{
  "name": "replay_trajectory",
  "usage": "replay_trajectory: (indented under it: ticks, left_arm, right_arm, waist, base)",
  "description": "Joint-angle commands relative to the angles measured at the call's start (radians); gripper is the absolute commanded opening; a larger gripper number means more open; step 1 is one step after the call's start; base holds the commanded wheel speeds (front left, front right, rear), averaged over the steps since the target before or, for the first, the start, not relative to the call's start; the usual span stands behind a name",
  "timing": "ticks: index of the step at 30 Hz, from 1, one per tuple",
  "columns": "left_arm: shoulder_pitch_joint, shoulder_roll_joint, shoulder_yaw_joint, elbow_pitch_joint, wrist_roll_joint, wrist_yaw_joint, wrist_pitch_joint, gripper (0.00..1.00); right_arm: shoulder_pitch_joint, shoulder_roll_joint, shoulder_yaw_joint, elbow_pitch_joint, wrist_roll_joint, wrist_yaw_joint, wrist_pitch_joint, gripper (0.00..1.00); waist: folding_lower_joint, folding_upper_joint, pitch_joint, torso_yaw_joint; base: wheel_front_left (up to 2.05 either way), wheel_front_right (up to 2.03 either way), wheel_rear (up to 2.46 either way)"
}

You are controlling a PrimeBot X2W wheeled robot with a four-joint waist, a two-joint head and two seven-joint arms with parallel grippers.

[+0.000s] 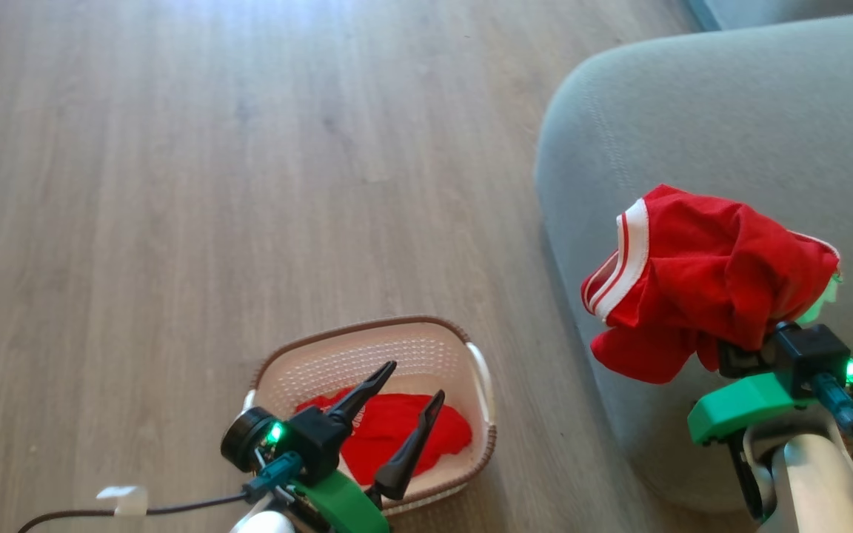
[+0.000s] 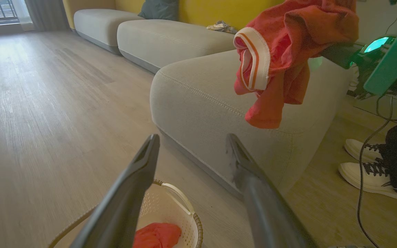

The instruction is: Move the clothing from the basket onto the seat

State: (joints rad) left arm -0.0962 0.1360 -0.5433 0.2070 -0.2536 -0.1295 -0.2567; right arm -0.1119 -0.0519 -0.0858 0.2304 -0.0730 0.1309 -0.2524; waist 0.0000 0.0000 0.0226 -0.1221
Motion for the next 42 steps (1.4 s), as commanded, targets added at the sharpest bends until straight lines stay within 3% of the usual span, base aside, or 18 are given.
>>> replay_trajectory:
  ticks: [1, 28, 42]
  left_arm:
    - [-0.035, 0.000, 0.037, -0.036, 0.012, -0.001, -0.005, 1.00]
    - [-0.132, 0.045, -0.025, -0.042, 0.055, -0.001, -0.005, 1.00]
    - [-0.205, 0.057, -0.129, -0.015, 0.022, -0.001, -0.005, 1.00]
  right_arm:
    - [-0.046, 0.002, 0.020, -0.045, -0.010, 0.000, -0.009, 0.00]
    - [-0.070, 0.002, -0.072, -0.120, 0.037, 0.000, -0.009, 0.00]
    - [-0.019, 0.002, -0.167, -0.178, 0.098, 0.000, -0.009, 0.00]
  waist:
    - [0.0000, 0.0000, 0.012, -0.042]
    - [0.0000, 0.0000, 0.169, -0.393]
    - [0.0000, 0.0000, 0.210, -0.419]
  base:
    - [0.00, 0.00, 0.00]
    - [0.00, 0.00, 0.00]
    - [0.00, 0.00, 0.00]
